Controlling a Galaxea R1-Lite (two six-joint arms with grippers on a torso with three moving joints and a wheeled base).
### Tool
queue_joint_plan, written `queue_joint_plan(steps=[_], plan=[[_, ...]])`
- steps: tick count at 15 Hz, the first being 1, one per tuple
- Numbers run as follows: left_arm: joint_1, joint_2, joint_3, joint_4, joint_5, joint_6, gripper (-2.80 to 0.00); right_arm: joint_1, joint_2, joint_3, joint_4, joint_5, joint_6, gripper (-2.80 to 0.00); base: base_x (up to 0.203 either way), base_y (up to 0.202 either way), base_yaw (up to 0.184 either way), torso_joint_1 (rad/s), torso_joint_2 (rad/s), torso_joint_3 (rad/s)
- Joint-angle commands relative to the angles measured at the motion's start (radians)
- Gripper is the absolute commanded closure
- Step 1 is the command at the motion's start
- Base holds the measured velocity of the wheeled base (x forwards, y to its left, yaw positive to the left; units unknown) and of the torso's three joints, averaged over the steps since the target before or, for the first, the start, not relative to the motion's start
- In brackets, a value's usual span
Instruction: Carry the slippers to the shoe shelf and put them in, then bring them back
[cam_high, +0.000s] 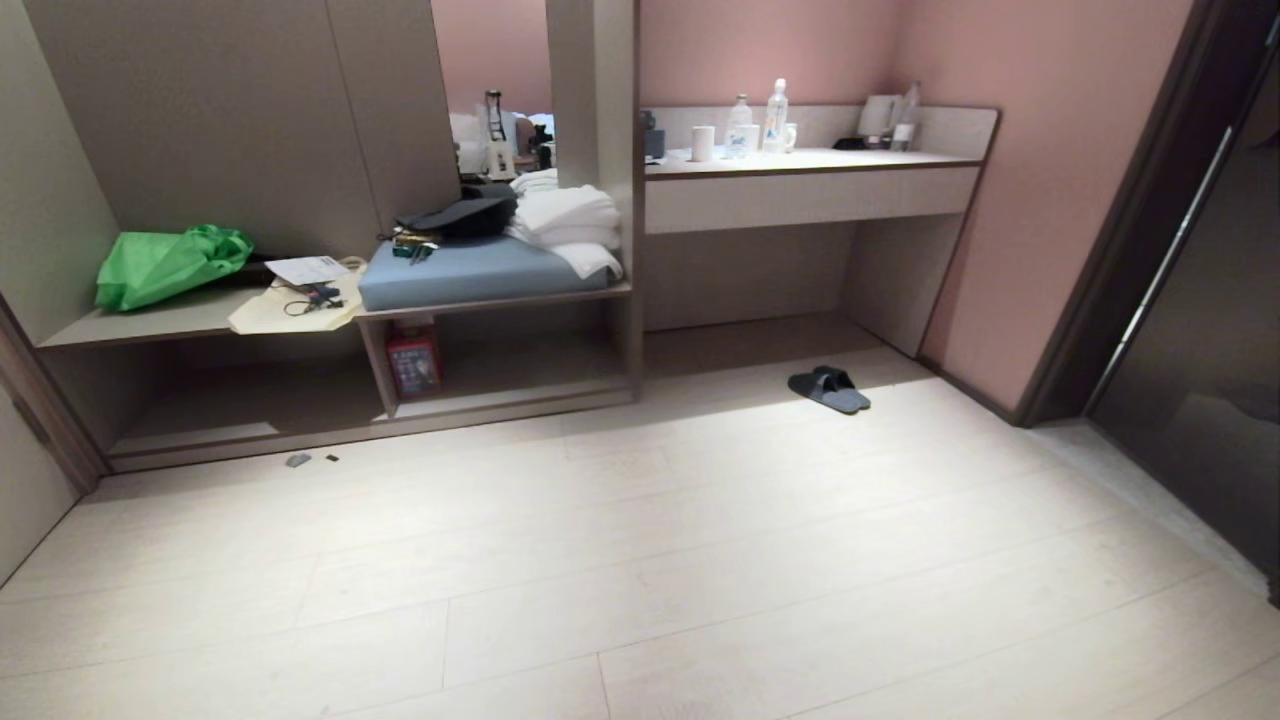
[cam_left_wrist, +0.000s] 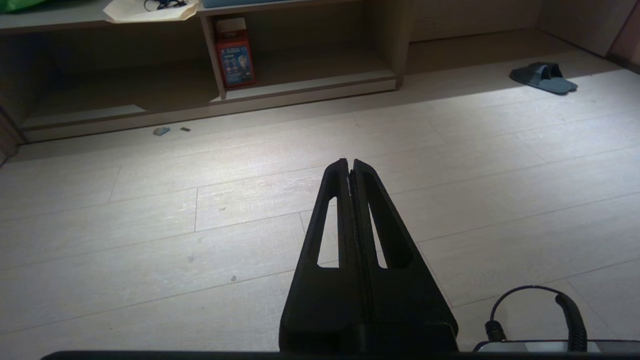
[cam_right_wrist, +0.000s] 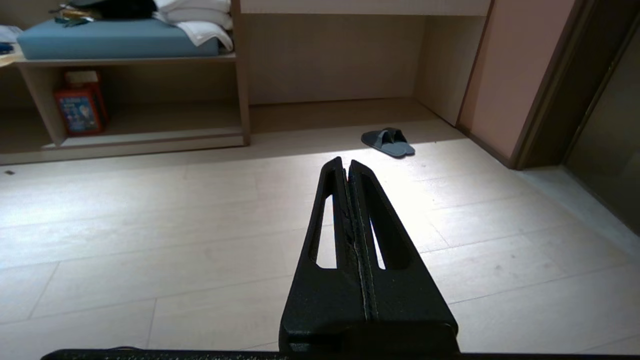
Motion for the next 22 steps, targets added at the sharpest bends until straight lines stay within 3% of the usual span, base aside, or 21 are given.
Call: queue_joint_plan(steps=[1,7,11,22], plan=[[0.0,0.001,0.001,0.0,0.0,0.0,0.0,0.0,0.001,0.001,-0.01,0.003,-0.002,0.0,0.0,0.0,0.0,0.0,0.0,0.0],[0.0,0.001,0.001,0.0,0.0,0.0,0.0,0.0,0.001,0.001,-0.015,0.037,-0.023,0.0,0.0,0.0,0.0,0.0,0.0,0.0],[0.0,0.001,0.0,0.0,0.0,0.0,0.0,0.0,0.001,0.002,0.123,0.024,-0.025,0.0,0.0,0.0,0.0,0.0,0.0,0.0],[0.0,0.001,0.0,0.0,0.0,0.0,0.0,0.0,0.001,0.002,0.123,0.027,-0.026,0.0,0.0,0.0,0.0,0.0,0.0,0.0]])
